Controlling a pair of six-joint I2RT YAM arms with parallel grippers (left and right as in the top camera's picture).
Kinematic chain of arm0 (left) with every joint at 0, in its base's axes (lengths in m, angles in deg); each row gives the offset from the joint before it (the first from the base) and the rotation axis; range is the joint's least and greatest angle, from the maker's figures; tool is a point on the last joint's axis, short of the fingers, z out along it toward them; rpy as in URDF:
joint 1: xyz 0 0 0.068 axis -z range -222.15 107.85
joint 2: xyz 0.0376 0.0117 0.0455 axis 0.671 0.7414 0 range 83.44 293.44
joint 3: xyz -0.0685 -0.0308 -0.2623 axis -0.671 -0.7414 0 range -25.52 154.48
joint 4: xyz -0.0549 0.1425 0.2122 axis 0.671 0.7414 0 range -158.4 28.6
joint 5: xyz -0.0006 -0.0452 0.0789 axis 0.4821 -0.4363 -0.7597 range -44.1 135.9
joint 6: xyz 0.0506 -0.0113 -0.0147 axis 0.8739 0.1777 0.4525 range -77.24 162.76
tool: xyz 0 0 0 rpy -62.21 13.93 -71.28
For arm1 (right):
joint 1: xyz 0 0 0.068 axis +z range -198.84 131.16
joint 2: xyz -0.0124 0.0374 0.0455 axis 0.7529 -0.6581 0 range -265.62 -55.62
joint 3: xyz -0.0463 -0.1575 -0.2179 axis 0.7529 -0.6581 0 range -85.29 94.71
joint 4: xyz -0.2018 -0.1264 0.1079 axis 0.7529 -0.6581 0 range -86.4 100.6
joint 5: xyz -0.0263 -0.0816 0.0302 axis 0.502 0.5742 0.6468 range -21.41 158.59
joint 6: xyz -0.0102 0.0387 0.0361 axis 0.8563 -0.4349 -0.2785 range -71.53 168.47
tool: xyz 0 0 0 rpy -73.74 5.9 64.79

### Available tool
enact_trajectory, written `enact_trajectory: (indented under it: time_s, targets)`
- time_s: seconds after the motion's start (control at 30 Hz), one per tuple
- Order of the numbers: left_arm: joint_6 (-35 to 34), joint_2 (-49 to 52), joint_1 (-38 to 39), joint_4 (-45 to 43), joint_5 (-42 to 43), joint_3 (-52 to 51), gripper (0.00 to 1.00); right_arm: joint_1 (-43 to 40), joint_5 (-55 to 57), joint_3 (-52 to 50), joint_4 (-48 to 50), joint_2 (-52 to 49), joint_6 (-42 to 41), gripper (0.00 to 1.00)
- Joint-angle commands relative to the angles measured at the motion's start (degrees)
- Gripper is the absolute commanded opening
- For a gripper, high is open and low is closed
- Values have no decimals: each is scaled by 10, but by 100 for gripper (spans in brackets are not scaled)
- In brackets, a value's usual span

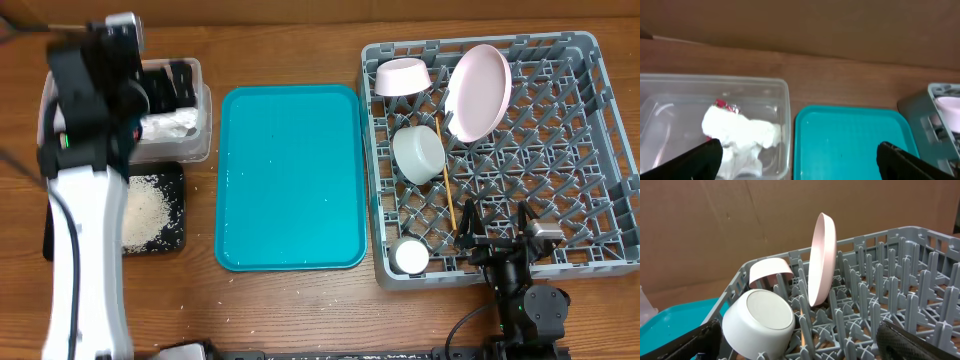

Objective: Sort waste into correct bins and load items into the dishwasher

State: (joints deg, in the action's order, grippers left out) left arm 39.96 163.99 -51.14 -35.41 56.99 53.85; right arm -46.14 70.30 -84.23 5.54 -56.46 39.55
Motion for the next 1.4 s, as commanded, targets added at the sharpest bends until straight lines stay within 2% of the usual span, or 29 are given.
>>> enact_trajectory:
  time_s: [0.0,0.33,0.57,0.73,0.9,1.07,1.37]
  targets:
    - [16,-97,3,-51,-2,-118,100,-2,-1,-6,5,7,4,100]
    - [16,-412,3,-303,-15,-513,100,-2,-1,-6,5,7,4,100]
    - [16,-596,4,-341,-54,-668,100,-2,-2,-6,5,7,4,100]
    - [16,-699,4,-343,-58,-745,100,-2,-1,-6,5,7,4,100]
    - [16,-742,9,-347,-57,-792,100,-2,-1,-6,5,7,4,100]
    - [42,-763,29,-289,-68,-791,100,-2,-1,-6,5,7,4,100]
    - [54,-803,53,-297,-70,-791,100,-2,-1,-6,5,7,4,100]
